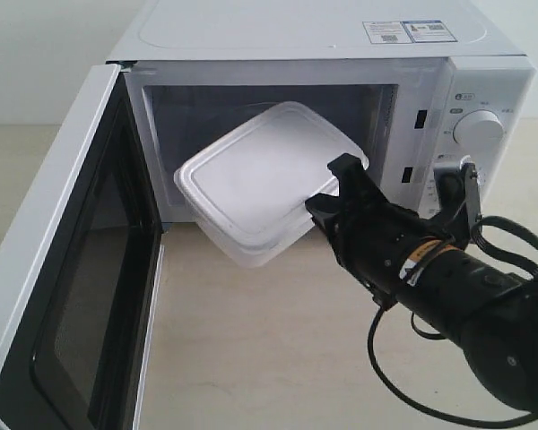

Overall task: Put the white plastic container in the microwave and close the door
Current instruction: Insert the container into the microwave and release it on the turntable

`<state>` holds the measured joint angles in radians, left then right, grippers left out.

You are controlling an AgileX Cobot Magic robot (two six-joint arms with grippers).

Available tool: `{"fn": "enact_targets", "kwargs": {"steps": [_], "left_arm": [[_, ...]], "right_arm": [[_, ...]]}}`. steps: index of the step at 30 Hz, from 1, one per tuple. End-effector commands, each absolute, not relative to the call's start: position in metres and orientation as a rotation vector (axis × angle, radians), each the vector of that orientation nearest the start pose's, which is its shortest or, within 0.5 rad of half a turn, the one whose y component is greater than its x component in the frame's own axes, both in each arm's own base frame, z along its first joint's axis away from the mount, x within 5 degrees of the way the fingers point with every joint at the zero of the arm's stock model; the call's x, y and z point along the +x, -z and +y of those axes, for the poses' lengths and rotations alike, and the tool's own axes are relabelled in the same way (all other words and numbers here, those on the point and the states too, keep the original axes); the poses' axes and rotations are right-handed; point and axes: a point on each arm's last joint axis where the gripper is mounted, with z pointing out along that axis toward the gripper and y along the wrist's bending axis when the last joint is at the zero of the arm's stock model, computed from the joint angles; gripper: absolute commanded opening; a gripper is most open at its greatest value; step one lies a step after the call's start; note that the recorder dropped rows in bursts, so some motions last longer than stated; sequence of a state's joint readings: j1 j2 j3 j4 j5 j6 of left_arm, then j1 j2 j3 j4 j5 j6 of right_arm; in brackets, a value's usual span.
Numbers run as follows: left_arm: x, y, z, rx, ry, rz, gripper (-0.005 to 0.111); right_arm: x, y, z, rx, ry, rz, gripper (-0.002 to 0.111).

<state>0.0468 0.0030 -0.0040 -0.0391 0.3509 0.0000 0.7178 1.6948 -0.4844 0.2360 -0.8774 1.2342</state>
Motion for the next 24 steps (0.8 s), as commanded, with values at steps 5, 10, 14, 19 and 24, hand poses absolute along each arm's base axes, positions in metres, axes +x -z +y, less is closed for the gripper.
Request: {"fn": "enact_targets", "kwargs": {"steps": [5, 10, 14, 19, 24], "left_arm": [[0.053, -0.182, 0.001, -0.076, 0.010, 1.825, 0.004], [0.053, -0.182, 0.001, -0.076, 0.010, 1.825, 0.004], [0.053, -0.182, 0.001, -0.076, 0.010, 1.825, 0.004], [0.053, -0.182, 0.001, -0.076, 0.010, 1.825, 0.004], [0.053, -0.182, 0.001, -0.076, 0.010, 1.825, 0.004]], "right_arm": [[0.256, -0.177, 0.192, 0.787, -1.209, 1.794, 0.000], [0.276, -0.177, 0.209, 0.820, -1.213, 1.794, 0.000], [0.288, -0.177, 0.215, 0.857, -1.200, 1.762, 0.000], [0.301, -0.178, 0.216, 0.906, -1.171, 1.717, 0.000], [0.317, -0.179, 0.222, 0.929, -1.139, 1.706, 0.000]]}}
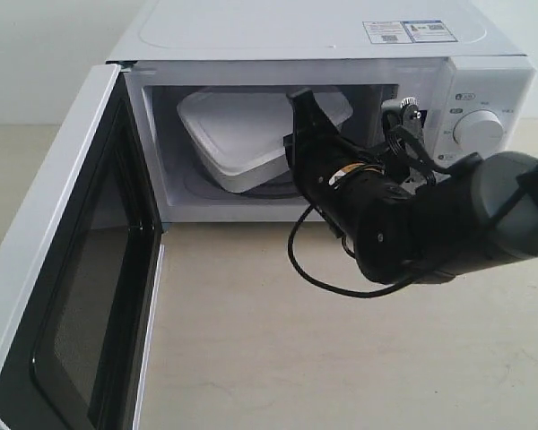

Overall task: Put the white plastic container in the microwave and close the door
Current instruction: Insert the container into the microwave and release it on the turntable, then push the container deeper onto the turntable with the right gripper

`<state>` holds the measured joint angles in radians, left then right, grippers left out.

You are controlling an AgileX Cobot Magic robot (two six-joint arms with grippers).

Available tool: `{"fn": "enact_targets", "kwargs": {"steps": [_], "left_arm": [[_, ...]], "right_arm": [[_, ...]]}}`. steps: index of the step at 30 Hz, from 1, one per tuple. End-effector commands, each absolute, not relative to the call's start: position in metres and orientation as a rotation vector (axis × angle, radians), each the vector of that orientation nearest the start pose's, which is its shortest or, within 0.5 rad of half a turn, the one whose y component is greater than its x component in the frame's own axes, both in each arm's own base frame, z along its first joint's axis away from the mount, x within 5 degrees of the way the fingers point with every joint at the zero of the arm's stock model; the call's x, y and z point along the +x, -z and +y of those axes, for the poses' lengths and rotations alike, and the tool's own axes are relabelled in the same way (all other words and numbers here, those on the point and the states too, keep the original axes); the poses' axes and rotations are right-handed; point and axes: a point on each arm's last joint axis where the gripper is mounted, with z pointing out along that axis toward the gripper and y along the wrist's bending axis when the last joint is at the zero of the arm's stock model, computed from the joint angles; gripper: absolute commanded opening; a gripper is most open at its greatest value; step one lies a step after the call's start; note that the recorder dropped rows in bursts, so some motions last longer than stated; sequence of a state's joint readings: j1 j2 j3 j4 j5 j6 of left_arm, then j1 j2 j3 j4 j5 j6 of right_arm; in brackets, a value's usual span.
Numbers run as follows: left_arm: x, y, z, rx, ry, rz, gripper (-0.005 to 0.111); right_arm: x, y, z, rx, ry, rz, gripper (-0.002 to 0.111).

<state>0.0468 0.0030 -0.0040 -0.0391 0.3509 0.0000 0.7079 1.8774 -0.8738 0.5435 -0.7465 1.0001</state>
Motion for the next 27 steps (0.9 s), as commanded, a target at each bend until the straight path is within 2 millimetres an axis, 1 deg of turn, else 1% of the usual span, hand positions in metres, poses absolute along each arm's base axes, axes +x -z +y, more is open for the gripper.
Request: {"fn": "enact_targets", "kwargs": {"steps": [1, 5, 7, 12, 17, 24, 26, 27], "left_arm": [[0.053, -0.182, 0.001, -0.076, 0.010, 1.825, 0.004], [0.053, -0.182, 0.001, -0.076, 0.010, 1.825, 0.004], [0.053, -0.182, 0.001, -0.076, 0.010, 1.825, 0.004], [0.053, -0.182, 0.001, -0.076, 0.010, 1.825, 0.004], [0.053, -0.182, 0.001, -0.076, 0.010, 1.825, 0.004], [0.053, -0.182, 0.001, -0.076, 0.010, 1.825, 0.004], [0.053, -0.182, 0.001, -0.076, 0.010, 1.825, 0.004], [0.053, -0.182, 0.001, -0.076, 0.010, 1.825, 0.004]], "right_arm": [[0.322, -0.179, 0.223, 0.924, -1.130, 1.709, 0.000], [0.339, -0.180, 0.228, 0.931, -1.126, 1.707, 0.000], [0.342, -0.177, 0.230, 0.935, -1.122, 1.719, 0.000], [0.344, -0.168, 0.232, 0.918, -1.092, 1.749, 0.000], [0.345, -0.164, 0.233, 0.897, -1.071, 1.763, 0.000], [0.346, -0.164, 0.230, 0.871, -1.048, 1.761, 0.000], [0.347, -0.165, 0.228, 0.876, -1.046, 1.755, 0.005], [0.349, -0.165, 0.227, 0.877, -1.042, 1.753, 0.009]]}}
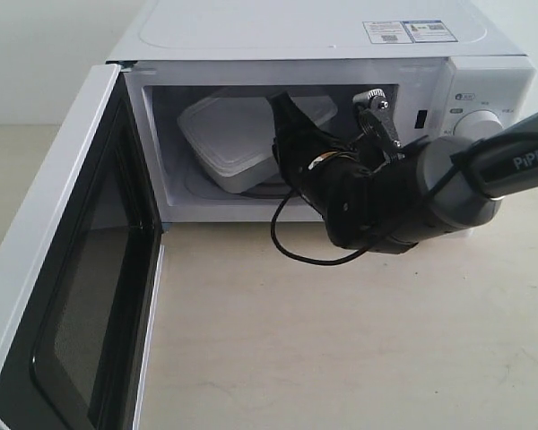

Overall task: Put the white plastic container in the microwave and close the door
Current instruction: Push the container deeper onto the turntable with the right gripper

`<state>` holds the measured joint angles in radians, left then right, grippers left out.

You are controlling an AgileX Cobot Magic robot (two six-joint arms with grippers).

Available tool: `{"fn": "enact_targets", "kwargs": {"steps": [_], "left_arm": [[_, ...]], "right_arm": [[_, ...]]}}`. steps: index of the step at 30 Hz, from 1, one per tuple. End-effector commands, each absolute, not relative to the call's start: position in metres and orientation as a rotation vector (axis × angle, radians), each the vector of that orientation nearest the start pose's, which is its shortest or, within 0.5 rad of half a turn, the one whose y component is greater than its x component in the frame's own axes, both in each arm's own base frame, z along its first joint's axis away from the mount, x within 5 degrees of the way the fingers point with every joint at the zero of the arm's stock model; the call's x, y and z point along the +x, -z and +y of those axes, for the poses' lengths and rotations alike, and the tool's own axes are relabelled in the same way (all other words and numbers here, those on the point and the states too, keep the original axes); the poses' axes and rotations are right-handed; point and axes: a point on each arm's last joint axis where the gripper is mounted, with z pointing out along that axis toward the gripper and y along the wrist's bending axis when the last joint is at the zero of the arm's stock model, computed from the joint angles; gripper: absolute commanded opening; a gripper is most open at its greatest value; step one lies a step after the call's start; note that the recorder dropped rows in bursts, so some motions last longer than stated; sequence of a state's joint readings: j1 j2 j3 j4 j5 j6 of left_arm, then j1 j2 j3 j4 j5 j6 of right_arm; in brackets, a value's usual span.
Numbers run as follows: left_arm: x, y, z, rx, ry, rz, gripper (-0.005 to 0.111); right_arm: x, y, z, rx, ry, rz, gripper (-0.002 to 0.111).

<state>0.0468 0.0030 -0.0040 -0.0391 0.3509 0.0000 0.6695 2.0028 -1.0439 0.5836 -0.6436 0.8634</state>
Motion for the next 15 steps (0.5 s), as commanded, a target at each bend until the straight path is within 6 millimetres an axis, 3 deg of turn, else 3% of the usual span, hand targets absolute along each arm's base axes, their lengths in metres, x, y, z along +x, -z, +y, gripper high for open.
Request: {"fn": "enact_targets", "kwargs": {"steps": [1, 6, 11, 15], "left_arm": [[0.0535, -0.1822, 0.0013, -0.076, 0.010, 1.825, 0.004], [0.0535, -0.1822, 0.0013, -0.076, 0.010, 1.825, 0.004], [0.0535, -0.1822, 0.0013, -0.076, 0.010, 1.825, 0.004], [0.0535, -0.1822, 0.0013, -0.076, 0.010, 1.825, 0.004]], "right_arm": [[0.3492, -0.1647, 0.2259, 0.876, -1.041, 1.752, 0.014], [0.3494, -0.1652, 0.2256, 0.882, -1.045, 1.742, 0.039], [0.3492, -0.1657, 0.2269, 0.853, -1.047, 1.750, 0.041], [0.3465, -0.1655, 0.2333, 0.725, -1.061, 1.807, 0.041]]}}
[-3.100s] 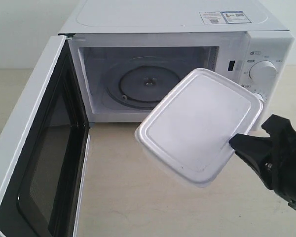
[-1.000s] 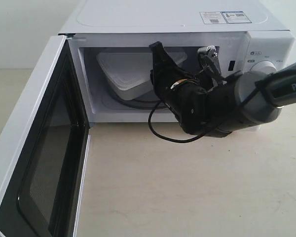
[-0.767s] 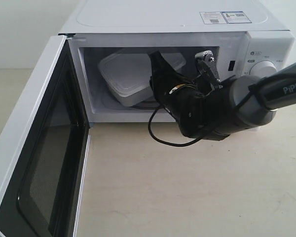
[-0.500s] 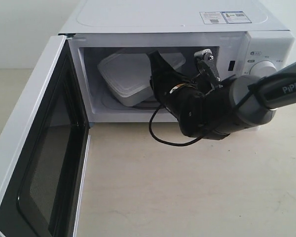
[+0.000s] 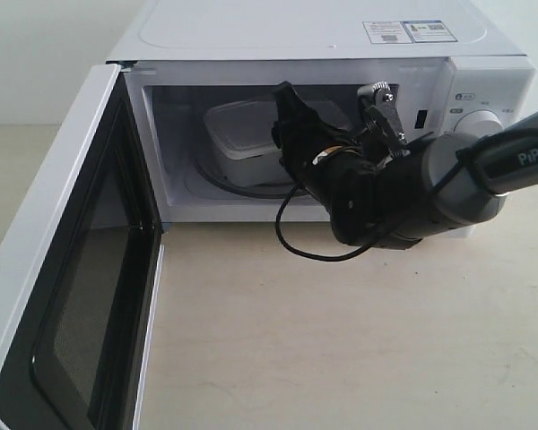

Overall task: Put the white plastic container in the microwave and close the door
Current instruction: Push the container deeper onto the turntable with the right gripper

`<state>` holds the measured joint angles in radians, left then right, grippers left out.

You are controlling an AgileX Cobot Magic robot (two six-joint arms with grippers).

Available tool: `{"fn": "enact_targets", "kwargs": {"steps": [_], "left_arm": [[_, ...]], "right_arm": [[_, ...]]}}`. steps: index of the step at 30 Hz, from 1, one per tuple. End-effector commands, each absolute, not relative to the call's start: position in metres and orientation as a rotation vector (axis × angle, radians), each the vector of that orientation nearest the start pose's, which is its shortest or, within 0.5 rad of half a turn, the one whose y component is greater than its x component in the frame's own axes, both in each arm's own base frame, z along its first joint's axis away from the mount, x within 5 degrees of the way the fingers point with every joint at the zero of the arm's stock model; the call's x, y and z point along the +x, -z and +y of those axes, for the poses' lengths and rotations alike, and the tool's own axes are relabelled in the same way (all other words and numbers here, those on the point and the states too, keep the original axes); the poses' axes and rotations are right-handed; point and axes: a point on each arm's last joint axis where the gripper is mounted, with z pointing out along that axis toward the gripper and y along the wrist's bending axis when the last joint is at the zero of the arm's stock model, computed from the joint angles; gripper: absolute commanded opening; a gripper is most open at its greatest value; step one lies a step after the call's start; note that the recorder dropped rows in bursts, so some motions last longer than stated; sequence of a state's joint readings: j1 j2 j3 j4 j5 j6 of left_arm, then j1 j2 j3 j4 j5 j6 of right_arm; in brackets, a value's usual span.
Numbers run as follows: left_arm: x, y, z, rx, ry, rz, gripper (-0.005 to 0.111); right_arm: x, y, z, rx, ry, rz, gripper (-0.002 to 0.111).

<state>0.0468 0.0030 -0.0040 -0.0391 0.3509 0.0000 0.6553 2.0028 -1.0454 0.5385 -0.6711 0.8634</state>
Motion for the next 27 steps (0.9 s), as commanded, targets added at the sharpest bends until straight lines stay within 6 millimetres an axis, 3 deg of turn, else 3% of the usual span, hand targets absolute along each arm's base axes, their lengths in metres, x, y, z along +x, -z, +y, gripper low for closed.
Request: {"fn": "enact_targets", "kwargs": {"steps": [1, 6, 10, 12, 15, 18, 21, 27], "left_arm": [[0.053, -0.182, 0.001, -0.076, 0.010, 1.825, 0.004], [0.053, -0.182, 0.001, -0.076, 0.010, 1.825, 0.004], [0.053, -0.182, 0.001, -0.076, 0.010, 1.825, 0.004], [0.053, -0.182, 0.001, -0.076, 0.010, 1.825, 0.004], [0.053, -0.182, 0.001, -0.076, 0.010, 1.825, 0.004], [0.053, -0.182, 0.001, -0.076, 0.010, 1.825, 0.004], [0.053, -0.182, 0.001, -0.076, 0.010, 1.825, 0.004], [0.053, -0.182, 0.001, -0.076, 0.010, 1.825, 0.004]], "right_arm": [[0.345, -0.166, 0.235, 0.686, -1.071, 1.820, 0.041], [0.334, -0.163, 0.241, 0.489, -1.098, 1.901, 0.041], [0.319, -0.157, 0.236, 0.427, -1.084, 1.968, 0.038], [0.310, -0.152, 0.230, 0.373, -1.050, 2.000, 0.027], [0.295, -0.145, 0.226, 0.165, -0.974, 2.052, 0.000], [0.285, -0.143, 0.228, -0.170, -0.885, 2.048, 0.000], [0.283, -0.143, 0.230, -0.399, -0.780, 1.991, 0.000], [0.296, -0.147, 0.226, -0.414, -0.614, 1.884, 0.000]]}}
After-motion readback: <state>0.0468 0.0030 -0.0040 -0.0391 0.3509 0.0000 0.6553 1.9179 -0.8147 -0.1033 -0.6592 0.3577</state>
